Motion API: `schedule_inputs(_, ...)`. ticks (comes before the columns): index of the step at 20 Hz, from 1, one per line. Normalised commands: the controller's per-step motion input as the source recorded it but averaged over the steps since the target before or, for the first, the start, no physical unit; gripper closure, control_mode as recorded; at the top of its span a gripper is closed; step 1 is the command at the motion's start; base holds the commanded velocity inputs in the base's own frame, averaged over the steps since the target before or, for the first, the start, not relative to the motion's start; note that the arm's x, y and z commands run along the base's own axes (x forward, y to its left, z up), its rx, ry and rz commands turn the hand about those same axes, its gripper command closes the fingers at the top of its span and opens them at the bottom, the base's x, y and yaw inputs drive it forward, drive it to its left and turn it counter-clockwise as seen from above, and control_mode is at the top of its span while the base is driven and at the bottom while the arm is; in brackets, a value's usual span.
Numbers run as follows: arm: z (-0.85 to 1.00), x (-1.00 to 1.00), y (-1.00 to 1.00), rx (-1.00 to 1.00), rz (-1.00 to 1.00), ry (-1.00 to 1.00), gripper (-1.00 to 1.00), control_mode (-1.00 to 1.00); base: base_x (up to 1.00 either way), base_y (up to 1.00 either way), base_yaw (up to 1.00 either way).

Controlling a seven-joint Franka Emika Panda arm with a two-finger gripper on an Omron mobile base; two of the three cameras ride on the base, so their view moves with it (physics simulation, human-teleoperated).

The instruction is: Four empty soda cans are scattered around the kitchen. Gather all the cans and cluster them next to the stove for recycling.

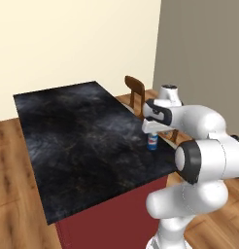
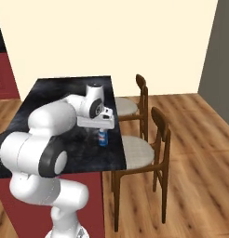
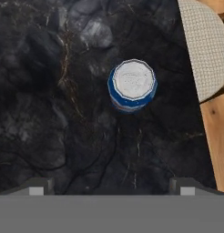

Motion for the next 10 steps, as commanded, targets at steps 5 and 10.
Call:
schedule_inputs(5,-0.11,0.25,0.00,0.00,0.04,0.07,-1.00,-1.00,0.00,0.00,0.00)
schedule_inputs(10,-0.10,0.25,0.00,0.00,0.04,0.06,-1.00,-1.00,0.00,0.00,0.00)
